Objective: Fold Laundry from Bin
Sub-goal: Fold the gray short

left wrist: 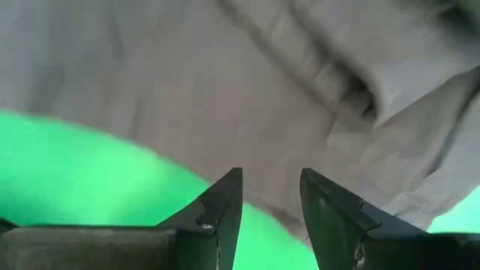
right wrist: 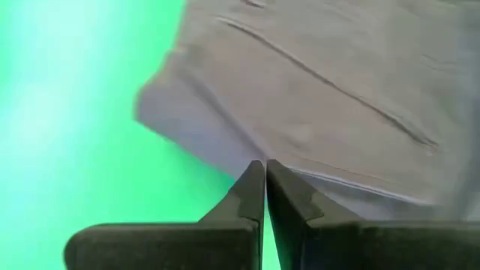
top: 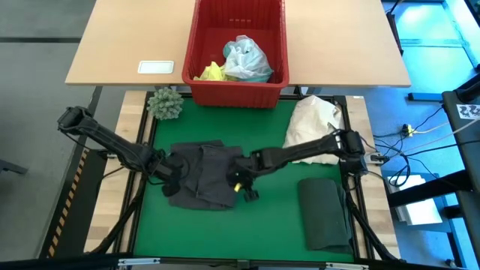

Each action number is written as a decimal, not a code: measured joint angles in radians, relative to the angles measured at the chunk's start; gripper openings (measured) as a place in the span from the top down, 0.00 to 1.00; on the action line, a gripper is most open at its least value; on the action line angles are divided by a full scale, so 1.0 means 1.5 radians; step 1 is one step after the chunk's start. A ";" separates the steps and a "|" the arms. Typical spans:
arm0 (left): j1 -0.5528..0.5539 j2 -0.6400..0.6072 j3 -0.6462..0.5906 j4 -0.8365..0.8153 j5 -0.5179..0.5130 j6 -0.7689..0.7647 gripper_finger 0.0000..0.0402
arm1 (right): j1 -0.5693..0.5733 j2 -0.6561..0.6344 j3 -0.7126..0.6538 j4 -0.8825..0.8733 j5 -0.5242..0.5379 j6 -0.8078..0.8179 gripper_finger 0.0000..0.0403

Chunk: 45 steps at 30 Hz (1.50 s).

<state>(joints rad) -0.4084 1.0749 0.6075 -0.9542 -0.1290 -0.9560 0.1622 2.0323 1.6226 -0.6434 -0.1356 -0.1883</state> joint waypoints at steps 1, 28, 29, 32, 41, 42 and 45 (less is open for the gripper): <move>0.000 0.002 -0.014 0.008 0.012 -0.012 0.69 | 0.007 0.000 0.000 0.002 -0.004 0.000 0.96; 0.000 0.161 -0.103 0.647 0.231 0.092 0.69 | -0.125 0.006 -0.100 0.062 0.092 0.070 0.96; 0.000 0.161 -0.102 0.660 0.236 0.098 0.69 | -0.130 0.006 -0.097 0.062 0.103 0.069 0.96; 0.000 0.158 -0.092 0.662 0.238 0.103 0.69 | -0.144 0.006 -0.081 0.055 0.130 0.056 0.96; 0.000 0.094 0.036 0.414 0.192 0.190 0.69 | -0.104 -0.016 -0.014 0.011 0.119 0.046 0.96; 0.000 0.087 0.054 0.372 0.157 0.207 0.69 | -0.093 -0.016 -0.009 0.012 0.116 0.041 0.96; 0.000 0.079 0.098 0.274 0.012 0.272 0.69 | -0.055 -0.016 -0.003 0.013 0.113 0.031 0.96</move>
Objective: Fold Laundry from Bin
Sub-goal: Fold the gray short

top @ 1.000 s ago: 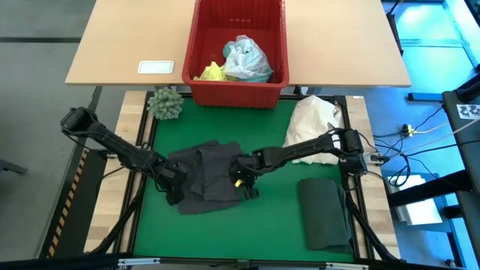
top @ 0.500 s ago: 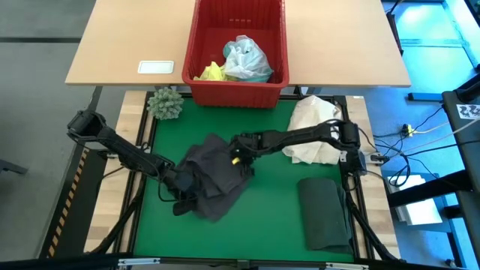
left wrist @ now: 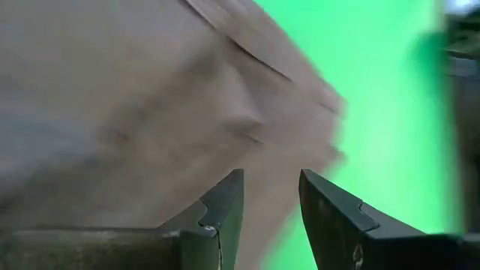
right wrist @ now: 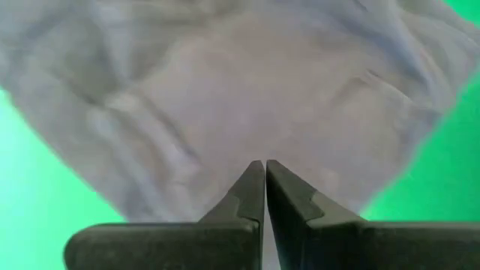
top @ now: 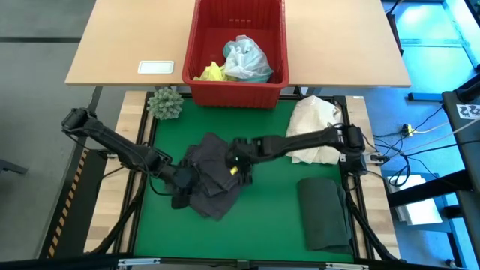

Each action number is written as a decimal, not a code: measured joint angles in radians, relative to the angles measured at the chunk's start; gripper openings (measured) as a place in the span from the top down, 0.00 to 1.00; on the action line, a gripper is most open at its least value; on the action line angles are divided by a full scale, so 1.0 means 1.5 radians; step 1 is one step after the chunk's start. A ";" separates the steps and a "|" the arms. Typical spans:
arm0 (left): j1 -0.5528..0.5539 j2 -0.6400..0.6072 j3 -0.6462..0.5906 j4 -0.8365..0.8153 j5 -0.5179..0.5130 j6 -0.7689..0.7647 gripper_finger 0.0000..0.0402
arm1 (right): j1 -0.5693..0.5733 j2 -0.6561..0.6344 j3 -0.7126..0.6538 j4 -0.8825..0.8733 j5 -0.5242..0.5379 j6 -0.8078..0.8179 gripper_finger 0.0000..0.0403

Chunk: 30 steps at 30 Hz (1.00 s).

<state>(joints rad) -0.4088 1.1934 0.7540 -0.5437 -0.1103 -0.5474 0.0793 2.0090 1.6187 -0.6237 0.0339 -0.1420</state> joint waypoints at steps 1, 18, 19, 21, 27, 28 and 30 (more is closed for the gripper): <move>0.000 0.001 0.006 -0.005 -0.040 0.030 0.69 | 0.013 0.000 0.000 0.004 0.000 -0.001 0.96; 0.004 0.166 -0.005 0.010 -0.265 0.550 0.69 | 0.093 -0.033 -0.032 0.025 0.066 0.037 0.96; 0.004 0.173 -0.005 0.013 -0.268 0.560 0.69 | 0.092 -0.034 -0.039 0.022 0.061 0.040 0.96; 0.004 0.186 -0.005 0.014 -0.268 0.567 0.69 | 0.089 -0.035 -0.054 0.021 0.058 0.044 0.96; 0.006 0.196 -0.004 0.012 -0.265 0.566 0.69 | 0.085 -0.049 -0.075 0.032 0.058 0.050 0.96; 0.007 0.196 -0.004 0.012 -0.265 0.566 0.69 | 0.085 -0.052 -0.076 0.028 0.058 0.050 0.96; 0.011 0.196 -0.004 0.012 -0.267 0.566 0.67 | 0.085 -0.061 -0.077 0.026 0.057 0.046 0.96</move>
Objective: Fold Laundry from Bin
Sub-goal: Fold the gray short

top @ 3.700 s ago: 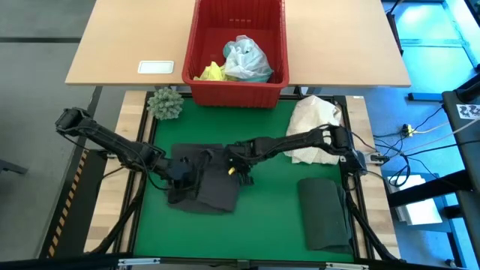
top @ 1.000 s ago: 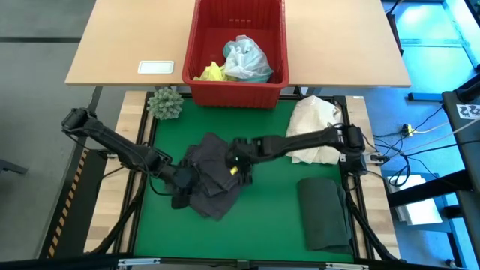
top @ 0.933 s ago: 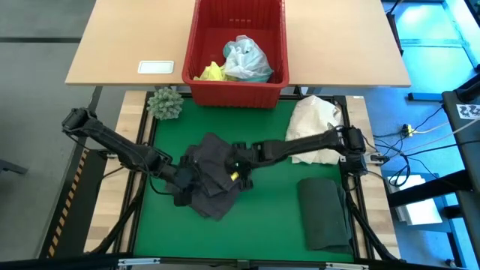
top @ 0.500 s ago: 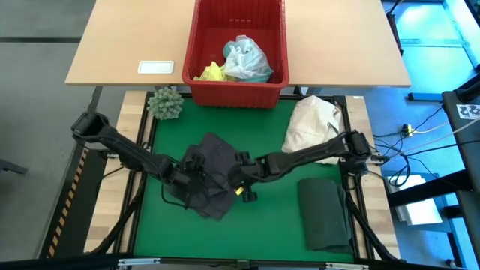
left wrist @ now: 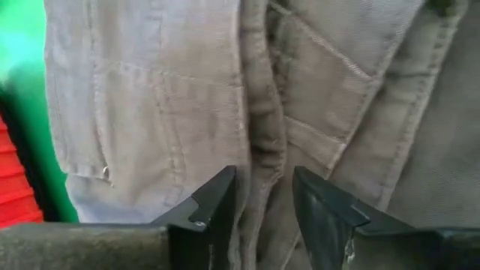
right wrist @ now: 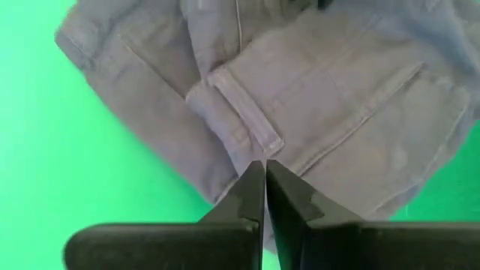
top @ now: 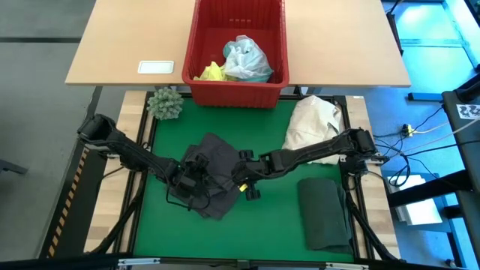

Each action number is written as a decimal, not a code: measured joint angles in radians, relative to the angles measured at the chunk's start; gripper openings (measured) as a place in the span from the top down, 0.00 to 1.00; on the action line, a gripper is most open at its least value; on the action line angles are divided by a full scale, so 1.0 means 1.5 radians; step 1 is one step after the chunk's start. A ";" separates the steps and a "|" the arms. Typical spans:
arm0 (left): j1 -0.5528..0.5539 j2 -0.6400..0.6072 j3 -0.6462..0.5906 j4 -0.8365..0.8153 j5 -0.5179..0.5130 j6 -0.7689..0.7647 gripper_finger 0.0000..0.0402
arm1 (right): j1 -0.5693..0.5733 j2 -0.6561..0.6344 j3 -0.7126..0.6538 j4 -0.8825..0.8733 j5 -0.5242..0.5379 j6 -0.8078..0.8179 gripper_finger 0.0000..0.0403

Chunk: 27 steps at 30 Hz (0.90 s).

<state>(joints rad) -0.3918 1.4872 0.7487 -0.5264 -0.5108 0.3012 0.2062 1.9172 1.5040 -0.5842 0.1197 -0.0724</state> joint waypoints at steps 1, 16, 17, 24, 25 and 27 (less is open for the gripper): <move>0.002 0.000 0.000 0.000 0.000 0.000 0.66 | 0.000 -0.010 0.000 -0.011 0.000 -0.001 0.96; 0.011 0.000 0.003 0.004 -0.044 0.079 0.40 | -0.020 -0.164 -0.183 0.162 -0.023 0.034 0.96; 0.013 0.002 0.003 0.011 -0.044 0.091 0.40 | -0.021 -0.172 -0.202 0.181 -0.023 0.042 0.96; 0.022 0.050 0.004 0.048 -0.034 0.144 0.41 | -0.020 -0.187 -0.276 0.241 -0.028 0.080 0.96; 0.023 0.059 0.003 0.048 -0.036 0.146 0.41 | -0.020 -0.187 -0.281 0.245 -0.028 0.082 0.96; 0.026 0.076 0.003 0.052 -0.040 0.153 0.41 | -0.020 -0.187 -0.288 0.251 -0.028 0.083 0.96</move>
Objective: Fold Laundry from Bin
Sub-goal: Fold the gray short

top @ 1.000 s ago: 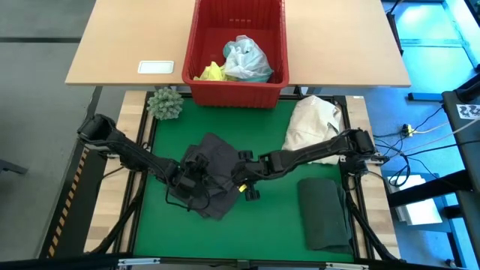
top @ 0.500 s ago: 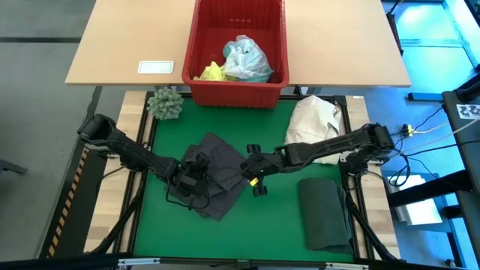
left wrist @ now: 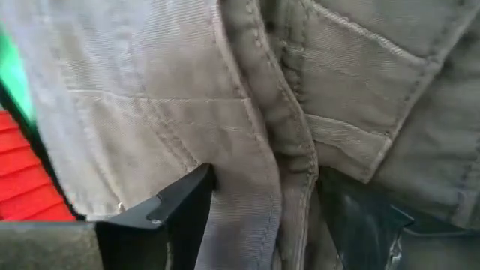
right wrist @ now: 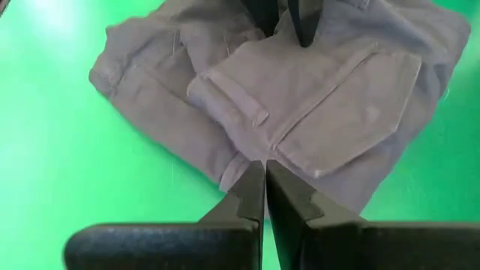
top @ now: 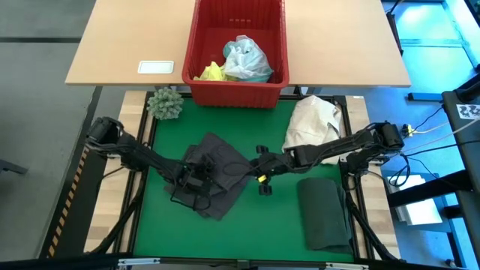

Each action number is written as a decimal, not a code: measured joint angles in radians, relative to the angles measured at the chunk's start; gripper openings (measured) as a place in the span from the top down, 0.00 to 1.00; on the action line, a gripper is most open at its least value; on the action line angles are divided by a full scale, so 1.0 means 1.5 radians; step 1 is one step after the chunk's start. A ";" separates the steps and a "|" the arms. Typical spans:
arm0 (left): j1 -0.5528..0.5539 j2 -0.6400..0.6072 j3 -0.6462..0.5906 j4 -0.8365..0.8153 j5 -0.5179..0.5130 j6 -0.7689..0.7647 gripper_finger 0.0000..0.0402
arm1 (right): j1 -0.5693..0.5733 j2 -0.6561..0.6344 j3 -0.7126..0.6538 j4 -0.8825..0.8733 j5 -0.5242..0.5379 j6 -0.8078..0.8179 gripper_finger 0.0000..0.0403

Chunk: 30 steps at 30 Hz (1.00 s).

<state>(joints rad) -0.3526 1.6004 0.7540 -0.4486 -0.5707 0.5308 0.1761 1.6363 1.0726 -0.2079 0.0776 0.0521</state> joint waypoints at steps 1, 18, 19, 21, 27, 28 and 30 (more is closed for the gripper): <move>0.001 0.008 0.000 0.004 -0.006 0.000 0.41 | 0.000 0.000 -0.002 0.003 0.000 0.000 0.96; -0.014 0.017 0.000 0.071 -0.149 -0.053 0.97 | 0.000 0.001 -0.002 -0.002 -0.012 -0.001 0.96; -0.014 0.015 0.000 0.068 -0.161 -0.052 0.98 | 0.000 0.001 -0.002 -0.002 -0.012 -0.001 0.96; -0.015 0.009 0.007 0.051 -0.172 -0.051 0.98 | 0.001 0.001 -0.002 -0.002 -0.012 -0.001 0.96; -0.024 -0.033 0.063 -0.026 -0.199 -0.054 0.99 | 0.001 0.002 -0.022 0.020 -0.012 -0.002 0.96; -0.027 -0.042 0.073 -0.035 -0.203 -0.055 0.99 | 0.001 0.002 -0.028 0.024 -0.012 -0.002 0.96; -0.032 -0.060 0.092 -0.060 -0.207 -0.056 0.99 | 0.001 0.002 -0.044 0.037 -0.022 -0.008 0.96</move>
<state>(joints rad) -0.4010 1.5101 0.8924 -0.5380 -0.8816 0.4475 0.1768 1.6386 1.0064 -0.1518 0.0449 0.0398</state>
